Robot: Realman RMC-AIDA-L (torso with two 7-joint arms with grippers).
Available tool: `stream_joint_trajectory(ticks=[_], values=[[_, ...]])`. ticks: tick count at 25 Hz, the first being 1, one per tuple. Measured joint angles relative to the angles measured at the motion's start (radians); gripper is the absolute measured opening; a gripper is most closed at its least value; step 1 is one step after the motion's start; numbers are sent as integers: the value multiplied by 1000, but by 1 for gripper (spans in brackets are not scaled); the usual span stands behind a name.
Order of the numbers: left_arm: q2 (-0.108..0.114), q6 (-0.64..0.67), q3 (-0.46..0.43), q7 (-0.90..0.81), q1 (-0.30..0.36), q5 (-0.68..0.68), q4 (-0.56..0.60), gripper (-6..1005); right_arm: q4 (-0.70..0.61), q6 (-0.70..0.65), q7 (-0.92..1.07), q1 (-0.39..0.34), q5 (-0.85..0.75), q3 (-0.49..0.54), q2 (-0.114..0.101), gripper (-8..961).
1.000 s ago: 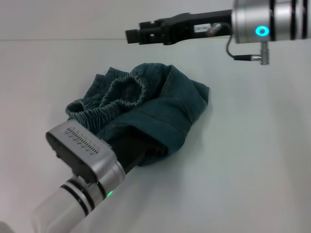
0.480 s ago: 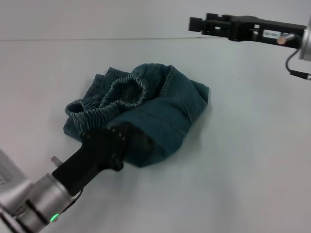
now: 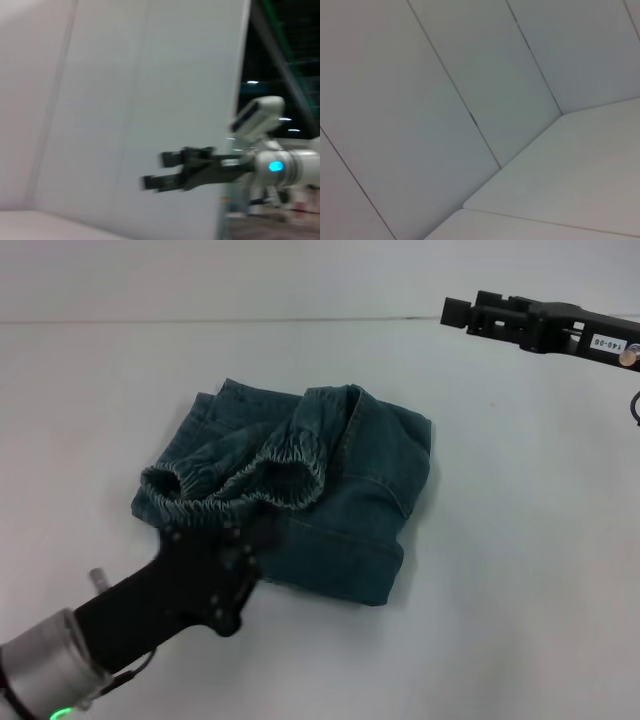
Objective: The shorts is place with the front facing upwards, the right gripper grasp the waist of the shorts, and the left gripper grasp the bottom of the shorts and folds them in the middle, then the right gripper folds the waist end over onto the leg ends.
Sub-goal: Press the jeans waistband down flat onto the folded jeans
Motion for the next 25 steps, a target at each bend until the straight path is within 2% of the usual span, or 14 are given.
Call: stream_joint_trajectory(ticks=[3, 6, 13, 18, 22, 25], values=[[-1, -57, 86, -30, -69, 10, -9, 1, 0, -3, 0, -10, 2, 17, -2, 913], [-6, -186, 142, -43, -152, 10, -37, 1, 1, -14, 2, -18, 2, 37, -2, 913], [-6, -404, 137, -42, -261, 8, -61, 1, 1, -53, 5, -45, 2, 79, 0, 913], [-4, -542, 123, -44, -297, 3, -47, 2, 6, -59, 6, -66, 2, 98, 4, 912], [-6, -643, 76, -43, -313, -23, -8, 2, 33, -65, 5, -74, 2, 110, 3, 912], [-2, -686, 19, -37, -317, -92, 25, 2, 57, -66, 0, -77, 2, 115, 0, 912]])
